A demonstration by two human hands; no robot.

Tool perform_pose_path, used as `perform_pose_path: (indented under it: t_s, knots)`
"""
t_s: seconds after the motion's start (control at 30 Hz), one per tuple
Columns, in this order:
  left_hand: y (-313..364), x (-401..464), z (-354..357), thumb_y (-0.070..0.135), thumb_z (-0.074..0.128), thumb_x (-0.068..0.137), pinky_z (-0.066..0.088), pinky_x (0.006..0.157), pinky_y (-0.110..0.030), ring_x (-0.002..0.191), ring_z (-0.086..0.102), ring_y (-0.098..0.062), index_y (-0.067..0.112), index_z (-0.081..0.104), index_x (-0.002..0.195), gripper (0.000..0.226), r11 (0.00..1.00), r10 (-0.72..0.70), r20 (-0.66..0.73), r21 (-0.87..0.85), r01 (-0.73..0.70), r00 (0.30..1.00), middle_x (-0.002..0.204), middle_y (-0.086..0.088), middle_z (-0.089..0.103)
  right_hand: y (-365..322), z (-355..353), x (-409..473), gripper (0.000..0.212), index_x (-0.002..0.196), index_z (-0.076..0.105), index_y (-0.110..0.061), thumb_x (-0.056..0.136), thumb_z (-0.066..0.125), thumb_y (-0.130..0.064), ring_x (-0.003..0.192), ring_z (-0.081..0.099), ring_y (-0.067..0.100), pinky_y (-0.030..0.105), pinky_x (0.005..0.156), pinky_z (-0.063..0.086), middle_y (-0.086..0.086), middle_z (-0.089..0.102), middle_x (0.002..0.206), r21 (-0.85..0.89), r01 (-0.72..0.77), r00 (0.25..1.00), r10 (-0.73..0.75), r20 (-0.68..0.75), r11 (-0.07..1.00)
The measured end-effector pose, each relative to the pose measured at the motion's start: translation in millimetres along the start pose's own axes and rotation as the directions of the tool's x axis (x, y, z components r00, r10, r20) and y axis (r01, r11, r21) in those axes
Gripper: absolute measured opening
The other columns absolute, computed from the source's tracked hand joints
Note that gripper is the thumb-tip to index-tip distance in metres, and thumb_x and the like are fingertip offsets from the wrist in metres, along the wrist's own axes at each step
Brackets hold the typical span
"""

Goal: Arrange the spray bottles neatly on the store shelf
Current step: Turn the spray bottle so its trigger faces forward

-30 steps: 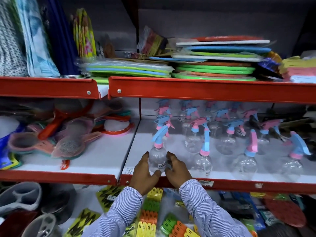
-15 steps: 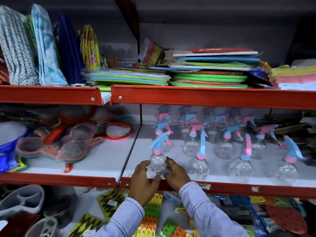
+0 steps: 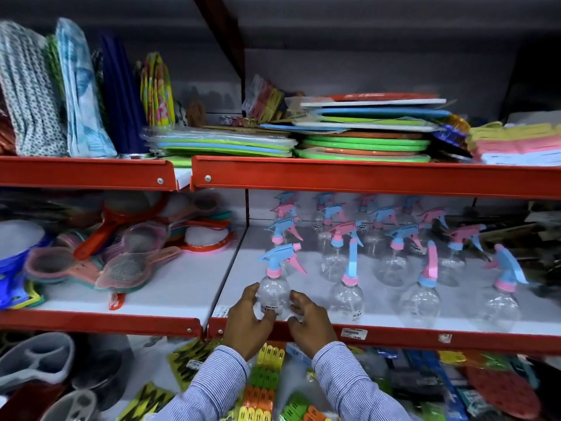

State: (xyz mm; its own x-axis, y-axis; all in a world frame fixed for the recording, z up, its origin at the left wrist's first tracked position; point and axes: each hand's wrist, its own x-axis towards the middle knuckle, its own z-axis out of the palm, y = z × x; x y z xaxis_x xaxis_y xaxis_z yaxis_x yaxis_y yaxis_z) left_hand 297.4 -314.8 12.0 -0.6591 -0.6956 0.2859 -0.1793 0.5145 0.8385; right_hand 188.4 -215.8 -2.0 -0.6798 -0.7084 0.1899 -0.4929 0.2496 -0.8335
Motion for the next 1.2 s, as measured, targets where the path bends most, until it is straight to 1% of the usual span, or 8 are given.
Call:
perform_pose_path:
  t_s: [0.23, 0.4, 0.53, 0.6, 0.83, 0.93, 1.07, 1.2]
  knots:
    - [-1, 0, 1, 0.020, 0.064, 0.079, 0.041, 0.087, -0.021, 0.106, 0.061, -0.016, 0.021, 0.045, 0.129, 0.053, 1.000, 0.004, 0.004, 0.000, -0.004, 1.000, 0.112, 0.005, 0.063, 2, 0, -1, 0.057, 0.138, 0.041, -0.013, 0.083, 0.052, -0.002, 0.123, 0.055, 0.016, 0.022, 0.102, 0.041, 0.007, 0.056, 0.136, -0.004, 0.006, 1.000, -0.006, 0.008, 1.000]
    - [-5, -5, -2, 0.030, 0.063, 0.078, 0.045, 0.102, -0.035, 0.123, 0.054, -0.023, 0.019, 0.041, 0.136, 0.063, 1.000, 0.022, -0.073, 0.005, -0.022, 0.997, 0.136, -0.003, 0.055, 5, -6, -10, 0.058, 0.135, 0.046, -0.020, 0.081, 0.050, -0.002, 0.125, 0.053, 0.011, 0.029, 0.104, 0.045, 0.003, 0.059, 0.134, 0.027, 0.022, 0.995, -0.019, -0.095, 0.999]
    - [-3, -14, -1, 0.016, 0.064, 0.077, 0.053, 0.091, -0.037, 0.107, 0.055, -0.012, 0.026, 0.055, 0.116, 0.042, 0.986, 0.153, -0.249, -0.032, -0.167, 0.956, 0.117, 0.005, 0.055, 9, -22, -35, 0.052, 0.114, 0.063, -0.029, 0.077, 0.050, 0.005, 0.107, 0.061, -0.003, 0.011, 0.091, 0.046, -0.009, 0.070, 0.112, 0.055, 0.086, 0.952, -0.066, -0.300, 0.995]
    - [5, -19, 4, 0.016, 0.060, 0.074, 0.053, 0.081, -0.034, 0.094, 0.059, -0.011, 0.027, 0.058, 0.103, 0.032, 0.978, 0.193, -0.292, -0.016, -0.206, 0.937, 0.103, 0.006, 0.056, 14, -33, -48, 0.045, 0.098, 0.069, -0.028, 0.075, 0.052, 0.007, 0.092, 0.066, -0.004, 0.013, 0.080, 0.052, -0.011, 0.074, 0.096, 0.056, 0.106, 0.901, -0.072, -0.427, 0.993]
    - [31, -26, 55, 0.016, 0.059, 0.070, 0.056, 0.072, -0.037, 0.085, 0.061, -0.014, 0.029, 0.058, 0.094, 0.028, 0.972, 0.195, -0.150, -0.099, -0.212, 0.969, 0.091, 0.006, 0.060, 42, -77, -48, 0.036, 0.079, 0.064, -0.026, 0.073, 0.055, 0.009, 0.068, 0.064, 0.010, 0.016, 0.058, 0.049, -0.006, 0.070, 0.076, 0.060, 0.076, 0.755, -0.018, -0.656, 0.995]
    - [42, -25, 76, 0.015, 0.063, 0.072, 0.058, 0.076, -0.033, 0.088, 0.062, -0.010, 0.030, 0.057, 0.099, 0.032, 0.983, 0.140, -0.085, -0.110, -0.149, 0.987, 0.098, 0.006, 0.062, 55, -96, -30, 0.037, 0.092, 0.061, -0.023, 0.072, 0.056, 0.007, 0.079, 0.063, 0.018, 0.023, 0.070, 0.052, 0.000, 0.067, 0.090, 0.056, 0.052, 0.815, -0.010, -0.580, 0.997]
    - [53, -23, 97, 0.020, 0.066, 0.074, 0.056, 0.083, -0.031, 0.095, 0.061, -0.009, 0.027, 0.053, 0.104, 0.034, 0.996, 0.081, -0.039, -0.046, -0.083, 0.996, 0.107, 0.004, 0.062, 63, -109, -8, 0.050, 0.125, 0.049, -0.016, 0.080, 0.054, 0.006, 0.105, 0.060, 0.022, 0.035, 0.092, 0.051, 0.000, 0.059, 0.116, 0.078, -0.020, 0.966, 0.040, -0.257, 0.997]
    - [65, -27, 114, 0.026, 0.066, 0.073, 0.054, 0.085, -0.032, 0.093, 0.061, -0.011, 0.026, 0.053, 0.101, 0.030, 0.998, 0.056, -0.090, 0.030, -0.054, 0.994, 0.103, 0.005, 0.063, 67, -122, 2, 0.058, 0.134, 0.045, -0.018, 0.081, 0.049, 0.007, 0.112, 0.059, 0.017, 0.035, 0.101, 0.048, 0.000, 0.060, 0.120, 0.037, -0.018, 1.000, 0.019, -0.022, 0.999]
